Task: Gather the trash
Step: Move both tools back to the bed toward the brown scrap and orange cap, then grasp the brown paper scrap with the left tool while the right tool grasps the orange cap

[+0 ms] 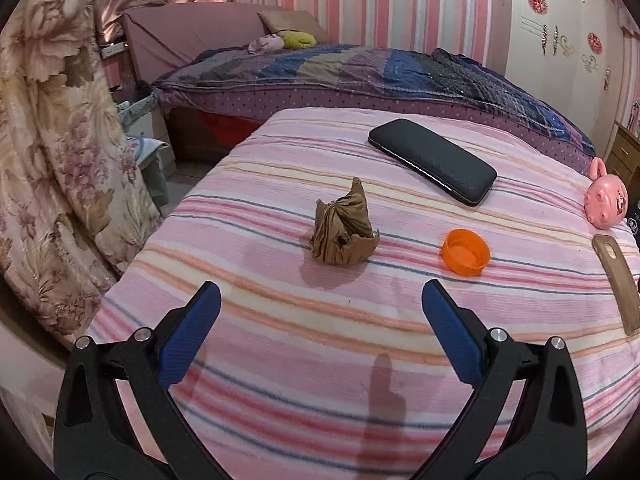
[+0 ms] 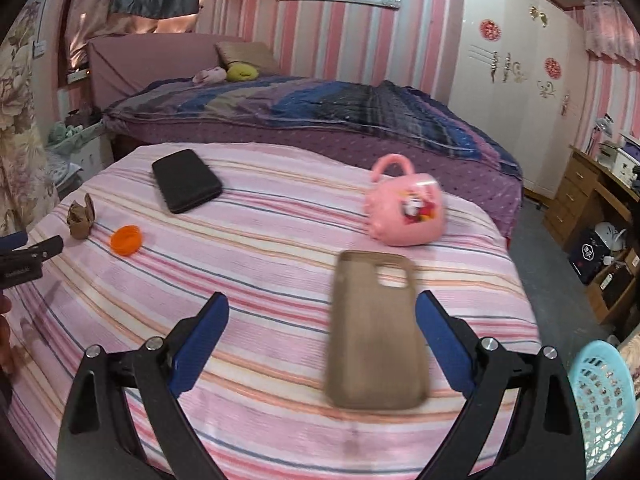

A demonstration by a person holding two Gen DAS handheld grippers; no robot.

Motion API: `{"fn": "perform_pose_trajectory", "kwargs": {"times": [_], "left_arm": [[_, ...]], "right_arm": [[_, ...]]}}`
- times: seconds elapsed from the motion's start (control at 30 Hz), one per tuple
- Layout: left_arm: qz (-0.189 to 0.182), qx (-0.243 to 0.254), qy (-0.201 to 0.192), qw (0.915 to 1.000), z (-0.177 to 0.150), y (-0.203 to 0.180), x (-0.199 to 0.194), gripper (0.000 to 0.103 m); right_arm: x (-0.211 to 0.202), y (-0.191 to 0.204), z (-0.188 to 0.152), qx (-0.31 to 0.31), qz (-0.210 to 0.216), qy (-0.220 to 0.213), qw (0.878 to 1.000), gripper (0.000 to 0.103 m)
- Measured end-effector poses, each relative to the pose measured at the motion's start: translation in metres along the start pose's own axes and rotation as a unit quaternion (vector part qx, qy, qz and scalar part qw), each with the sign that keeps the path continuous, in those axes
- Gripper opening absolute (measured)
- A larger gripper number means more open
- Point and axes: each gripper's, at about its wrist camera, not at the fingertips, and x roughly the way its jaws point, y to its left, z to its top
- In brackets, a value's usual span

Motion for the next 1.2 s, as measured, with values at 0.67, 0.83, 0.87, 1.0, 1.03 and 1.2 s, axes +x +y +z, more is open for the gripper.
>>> {"fn": "perform_pose_trajectory", "kwargs": {"times": [0.67, 0.83, 0.87, 1.0, 1.03, 1.2], "left_arm": [[-0.028, 0.001, 0.031, 0.9992, 0.013, 0.025, 0.027, 0.041], [0.002, -0.01, 0.016, 0.9998, 0.009, 0.05, 0.012, 0.041], [0.008, -0.009, 0.01, 0.9999, 0.009, 0.052, 0.009, 0.041], [0.017, -0.016, 0.005, 0.9997, 0.011, 0.061, 0.007, 0.041], [0.02, -0.018, 0.006, 0.9996, 0.011, 0.063, 0.008, 0.041], [0.03, -0.019, 0.004, 0.9994, 0.012, 0.064, 0.008, 0.041]], "right_arm": [[0.057, 0.092, 0.029, -0.055, 0.083, 0.029, 0.995, 0.092], [0.069, 0.129, 0.034, -0.09, 0.114, 0.038, 0.989, 0.091], [0.074, 0.139, 0.036, -0.099, 0.125, 0.042, 0.986, 0.091], [0.084, 0.157, 0.038, -0.115, 0.142, 0.063, 0.981, 0.078], [0.087, 0.163, 0.039, -0.116, 0.146, 0.068, 0.98, 0.073], [0.099, 0.177, 0.039, -0.124, 0.18, 0.095, 0.971, 0.043]]}}
